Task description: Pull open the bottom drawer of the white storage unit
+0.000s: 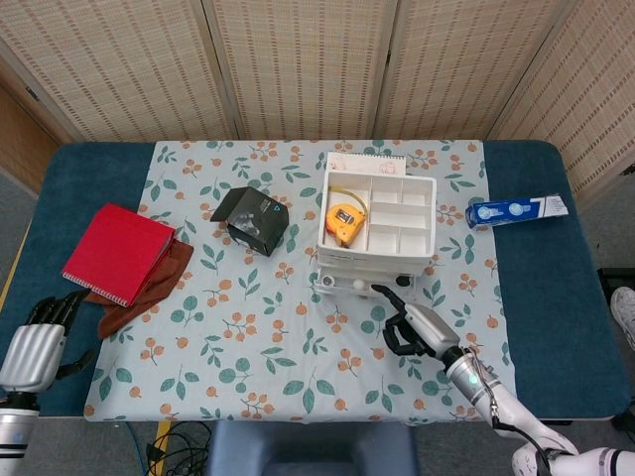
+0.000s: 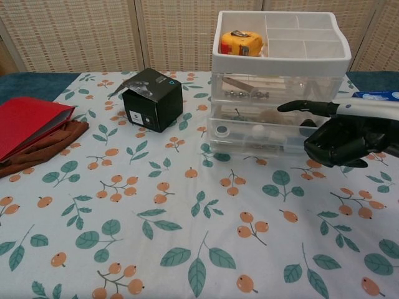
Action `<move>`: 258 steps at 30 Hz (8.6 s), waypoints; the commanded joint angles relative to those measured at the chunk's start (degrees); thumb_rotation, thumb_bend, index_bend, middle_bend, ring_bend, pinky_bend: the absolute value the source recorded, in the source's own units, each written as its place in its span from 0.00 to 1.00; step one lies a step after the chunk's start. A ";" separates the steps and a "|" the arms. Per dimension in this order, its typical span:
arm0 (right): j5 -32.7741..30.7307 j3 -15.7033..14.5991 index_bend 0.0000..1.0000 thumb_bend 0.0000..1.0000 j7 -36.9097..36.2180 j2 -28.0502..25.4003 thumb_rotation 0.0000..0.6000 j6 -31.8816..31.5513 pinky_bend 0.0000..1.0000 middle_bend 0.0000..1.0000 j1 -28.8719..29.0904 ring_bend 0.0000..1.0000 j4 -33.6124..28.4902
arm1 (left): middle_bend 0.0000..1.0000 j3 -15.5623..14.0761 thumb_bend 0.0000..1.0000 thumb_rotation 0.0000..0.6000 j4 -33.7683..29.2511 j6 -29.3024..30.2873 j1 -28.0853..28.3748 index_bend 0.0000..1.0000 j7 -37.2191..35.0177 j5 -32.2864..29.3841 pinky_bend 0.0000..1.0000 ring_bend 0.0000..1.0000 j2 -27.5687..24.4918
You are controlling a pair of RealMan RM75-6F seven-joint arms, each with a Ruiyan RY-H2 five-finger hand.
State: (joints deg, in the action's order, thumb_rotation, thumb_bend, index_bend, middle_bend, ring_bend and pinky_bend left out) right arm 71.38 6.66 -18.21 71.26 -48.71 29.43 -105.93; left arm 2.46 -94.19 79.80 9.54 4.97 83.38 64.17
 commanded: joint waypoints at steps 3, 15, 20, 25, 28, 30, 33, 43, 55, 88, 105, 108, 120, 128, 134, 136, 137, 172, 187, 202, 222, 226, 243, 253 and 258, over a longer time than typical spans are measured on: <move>-3.54 -0.17 0.01 0.59 1.60 -1.49 1.00 2.40 0.86 0.75 0.91 0.89 0.24 | 0.15 -0.05 0.22 1.00 0.18 -0.21 0.03 0.09 -0.02 -0.12 0.12 0.18 0.06; -6.42 -0.30 0.18 0.59 2.44 -0.85 1.00 5.42 0.86 0.76 2.46 0.89 2.19 | 0.15 -0.24 0.22 1.00 0.11 -0.58 -0.04 0.09 -0.66 -0.30 0.12 0.18 -0.09; -5.13 -1.01 0.20 0.59 2.03 -1.70 1.00 5.47 0.86 0.76 1.94 0.89 0.62 | 0.15 -0.22 0.22 1.00 0.10 -0.69 0.08 0.09 -0.47 -0.24 0.12 0.18 0.00; -2.61 -2.32 0.20 0.59 1.41 -3.08 1.00 5.53 0.86 0.76 1.09 0.89 -1.45 | 0.15 -0.15 0.22 1.00 0.18 -0.82 0.20 0.09 -0.47 -0.25 0.12 0.18 0.03; -0.87 -3.24 0.20 0.59 1.17 -3.80 1.00 5.30 0.86 0.76 0.49 0.89 -2.65 | 0.15 -0.13 0.22 1.00 0.22 -0.91 0.26 0.09 -0.41 -0.32 0.12 0.18 0.07; 0.30 -3.85 0.20 0.59 0.93 -4.19 1.00 5.16 0.86 0.76 0.12 0.89 -3.39 | 0.15 -0.13 0.22 1.00 0.20 -1.00 0.33 0.09 -0.28 -0.30 0.12 0.18 0.13; 1.75 -4.73 0.20 0.59 0.69 -4.64 1.00 5.02 0.86 0.76 -0.32 0.89 -4.14 | 0.15 -0.10 0.22 1.00 0.13 -1.10 0.45 0.09 -0.23 -0.25 0.12 0.18 0.17; 5.38 -6.17 0.12 0.59 -1.39 -6.22 1.00 3.55 0.86 0.76 -1.66 0.89 -4.83 | 0.15 0.06 0.22 1.00 -0.02 -0.99 0.62 0.09 -0.30 -0.11 0.12 0.18 -0.04; 10.74 -4.30 0.03 0.29 -4.82 -14.83 1.00 6.47 0.90 0.78 2.31 0.89 -8.76 | 0.15 0.07 0.22 1.00 -0.14 -0.55 0.43 0.09 -0.60 -0.03 0.12 0.18 -0.27; -3.60 -1.86 0.31 0.33 37.30 -4.67 1.00 12.48 1.00 0.89 21.85 1.00 2.86 | 0.15 -0.28 0.22 1.00 0.87 0.14 -0.72 0.09 -1.90 -0.40 0.12 0.18 -0.30; -9.69 -3.53 0.32 0.22 43.09 -0.77 1.00 10.42 1.00 0.89 24.77 1.00 5.10 | 0.15 -0.36 0.22 1.00 1.99 0.26 -0.98 0.09 -3.12 -0.19 0.12 0.18 -0.12; -9.76 -3.62 0.32 0.21 42.86 -0.44 1.00 10.16 1.00 0.89 25.02 1.00 5.45 | 0.15 -0.31 0.22 1.00 1.82 0.16 -0.92 0.09 -2.86 -0.25 0.12 0.18 -0.18; -9.63 -4.02 0.34 0.21 42.37 1.43 1.00 9.57 1.00 0.89 25.84 1.00 7.15 | 0.15 -0.17 0.22 1.00 1.54 -0.11 -0.73 0.09 -2.35 -0.39 0.12 0.18 -0.20; -8.86 -3.87 0.36 0.21 41.28 2.53 1.00 8.62 1.00 0.89 25.76 1.00 7.85 | 0.15 -0.09 0.22 1.00 1.60 -0.23 -0.71 0.09 -2.45 -0.57 0.12 0.18 -0.25; -8.40 -4.05 0.36 0.21 41.09 3.34 1.00 8.24 1.00 0.89 25.78 1.00 8.61 | 0.15 -0.12 0.22 1.00 1.54 -0.37 -0.64 0.09 -2.34 -0.53 0.12 0.18 -0.23; -8.32 -4.12 0.36 0.21 41.23 3.63 1.00 8.14 1.00 0.90 25.83 1.00 8.79 | 0.15 -0.08 0.22 1.00 1.53 -0.32 -0.63 0.09 -2.28 -0.54 0.12 0.18 -0.23; -8.20 -4.13 0.36 0.21 41.13 3.78 1.00 8.06 1.00 0.90 25.81 1.00 8.79 | 0.15 -0.08 0.22 1.00 1.53 -0.33 -0.63 0.09 -2.25 -0.54 0.12 0.18 -0.23; -0.47 -5.05 0.40 0.10 37.04 5.69 1.00 7.47 1.00 0.91 25.23 1.00 12.46 | 0.15 -0.12 0.22 1.00 1.62 -0.64 -0.68 0.09 -2.33 -0.92 0.12 0.18 -0.41; 8.29 -6.42 0.42 0.06 33.88 6.23 1.00 7.31 1.00 0.91 24.74 1.00 16.03 | 0.15 -0.12 0.22 1.00 1.41 -0.94 -0.45 0.09 -2.07 -0.89 0.12 0.18 -0.31; 14.62 -6.58 0.45 0.00 29.58 8.48 1.00 4.69 1.00 0.91 24.23 1.00 21.15 | 0.15 0.06 0.22 1.00 0.94 -1.56 0.01 0.09 -1.17 -1.27 0.12 0.18 -0.31; 27.78 -10.40 0.48 0.04 20.26 10.58 1.00 -0.70 1.00 0.91 25.40 1.00 29.40 | 0.15 0.37 0.22 1.00 -0.64 -2.13 0.63 0.09 1.29 -2.05 0.12 0.18 -0.54; 29.07 -10.81 0.52 0.06 19.59 10.95 1.00 -2.10 1.00 0.92 25.25 1.00 30.43 | 0.15 0.38 0.22 1.00 -0.82 -2.17 0.74 0.09 1.56 -2.02 0.12 0.18 -0.54; 30.40 -11.27 0.63 0.31 18.34 11.54 1.00 -4.85 1.00 0.95 24.38 1.00 32.31 | 0.15 0.44 0.22 1.00 -1.37 -2.18 1.04 0.09 2.20 -2.03 0.12 0.18 -0.54; 30.67 -10.28 0.63 0.42 18.60 9.90 1.00 -9.10 1.00 0.94 22.92 1.00 30.66 | 0.15 0.33 0.22 1.00 -1.60 -1.98 1.05 0.09 2.32 -1.78 0.12 0.18 -0.59; 29.86 -8.89 0.63 0.44 20.26 7.46 1.00 -14.00 1.00 0.95 20.35 1.00 27.68 | 0.15 0.31 0.22 1.00 -1.92 -1.61 1.04 0.09 2.28 -1.31 0.12 0.18 -0.64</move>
State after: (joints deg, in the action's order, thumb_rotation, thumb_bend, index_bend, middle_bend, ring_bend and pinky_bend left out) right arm 101.72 -2.94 1.29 79.91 -60.84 51.08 -76.81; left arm 2.76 -96.08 78.15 10.59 7.28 82.04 63.54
